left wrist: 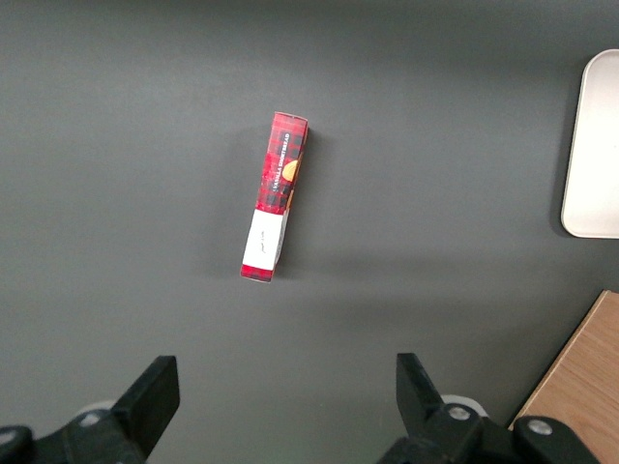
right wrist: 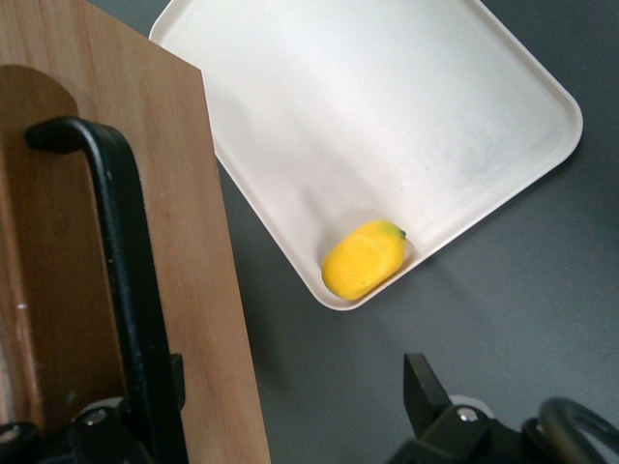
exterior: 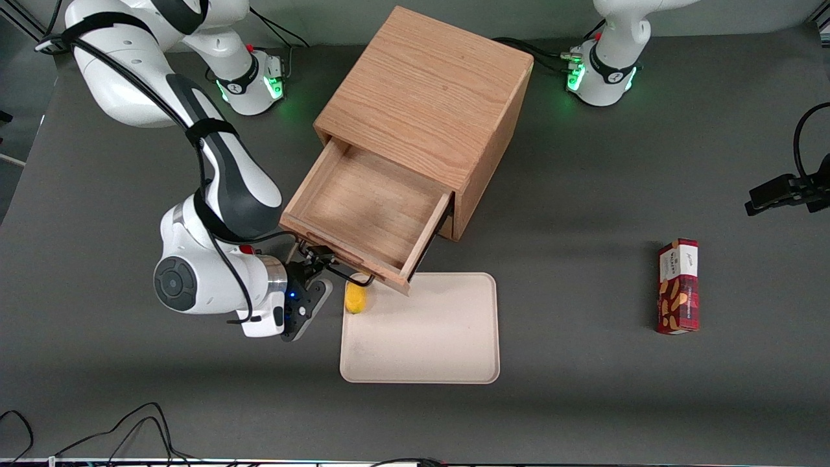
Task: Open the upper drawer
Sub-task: 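Keep pulling the upper drawer further out with the right gripper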
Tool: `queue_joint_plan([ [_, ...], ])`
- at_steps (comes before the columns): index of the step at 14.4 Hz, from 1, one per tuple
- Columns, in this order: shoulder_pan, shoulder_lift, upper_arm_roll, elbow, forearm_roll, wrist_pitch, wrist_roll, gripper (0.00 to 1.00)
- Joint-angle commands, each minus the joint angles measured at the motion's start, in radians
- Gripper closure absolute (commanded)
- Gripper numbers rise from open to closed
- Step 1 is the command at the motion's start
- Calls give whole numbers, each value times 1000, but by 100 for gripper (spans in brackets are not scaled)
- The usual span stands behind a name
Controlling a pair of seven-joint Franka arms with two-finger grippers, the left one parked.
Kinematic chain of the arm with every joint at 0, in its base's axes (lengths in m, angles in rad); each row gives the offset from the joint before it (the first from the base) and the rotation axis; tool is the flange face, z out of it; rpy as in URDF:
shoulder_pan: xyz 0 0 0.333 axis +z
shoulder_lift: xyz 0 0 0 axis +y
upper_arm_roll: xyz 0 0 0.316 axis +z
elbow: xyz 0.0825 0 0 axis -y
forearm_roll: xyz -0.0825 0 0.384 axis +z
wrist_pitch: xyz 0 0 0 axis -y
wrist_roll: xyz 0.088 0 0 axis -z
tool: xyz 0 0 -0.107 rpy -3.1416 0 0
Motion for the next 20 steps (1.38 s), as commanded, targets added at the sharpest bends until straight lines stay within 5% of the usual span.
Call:
queue_joint_plan([
  [1,-12,24,3,40,-15,-19,-30,0],
  [20,-15,31,-6,55,-12,-19,-53,0],
])
